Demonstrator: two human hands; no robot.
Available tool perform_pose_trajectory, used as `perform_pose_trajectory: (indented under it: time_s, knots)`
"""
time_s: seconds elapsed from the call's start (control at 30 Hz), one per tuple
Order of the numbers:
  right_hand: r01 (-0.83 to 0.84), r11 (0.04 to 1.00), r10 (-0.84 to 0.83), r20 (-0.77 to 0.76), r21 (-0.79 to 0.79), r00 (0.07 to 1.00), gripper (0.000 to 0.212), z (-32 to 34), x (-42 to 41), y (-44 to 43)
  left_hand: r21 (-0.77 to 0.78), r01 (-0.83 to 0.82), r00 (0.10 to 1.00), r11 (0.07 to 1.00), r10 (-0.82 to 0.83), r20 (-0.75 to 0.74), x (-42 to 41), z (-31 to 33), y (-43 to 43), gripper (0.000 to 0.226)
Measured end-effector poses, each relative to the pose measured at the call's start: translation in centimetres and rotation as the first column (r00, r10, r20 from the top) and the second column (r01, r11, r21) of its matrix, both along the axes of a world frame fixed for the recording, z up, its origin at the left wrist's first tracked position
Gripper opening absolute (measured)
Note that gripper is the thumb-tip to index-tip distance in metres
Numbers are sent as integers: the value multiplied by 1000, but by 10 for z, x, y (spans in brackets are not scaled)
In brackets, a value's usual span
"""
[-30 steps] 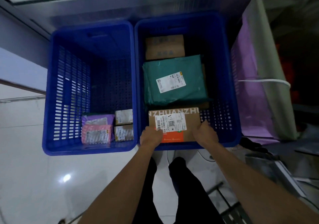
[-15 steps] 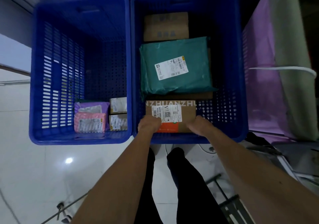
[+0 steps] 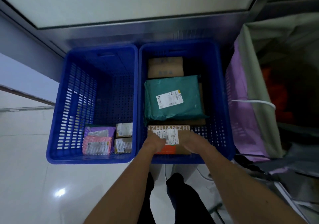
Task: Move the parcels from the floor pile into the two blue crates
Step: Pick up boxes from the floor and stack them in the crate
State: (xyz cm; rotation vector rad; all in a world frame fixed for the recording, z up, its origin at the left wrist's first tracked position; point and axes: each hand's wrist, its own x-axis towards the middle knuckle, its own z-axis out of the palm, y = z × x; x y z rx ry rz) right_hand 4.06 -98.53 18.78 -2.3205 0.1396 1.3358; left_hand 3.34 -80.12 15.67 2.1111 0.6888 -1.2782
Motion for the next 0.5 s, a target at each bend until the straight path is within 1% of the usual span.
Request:
perform_pose_trajectory:
  time_s: [0.07,0.1,0.13,0.2,0.33,0.43,0.5]
  knots:
    - [29,999,-28,32,-23,999,23,20,1,-2,-13,47,998,999,-46,35,11,15,3,72]
    - [52,998,-50,49,-38,998,24,29,1,-2,-24,60,997,998,-59,57,14,24,4,69]
    - [70,996,-67,61,-53,996,30,36,0,-3,-37,59,995,998,-56,78,17,38,4,60]
    - [86,995,-81,80,-59,994,39,54,-3,-4,-63,49,990,997,-40,133,16,71,1,27]
    - [-8,998,14,109,-54,994,38,94,-10,3,-58,39,980,998,-26,199,5,112,2,25]
    - [-94,994,102,138,-62,985,36,116,-11,14,24,-17,969,1000,11,246,-6,129,12,26]
    - [-151,986,160,139,-72,977,33,125,-11,22,33,-67,966,997,57,251,-12,134,25,29]
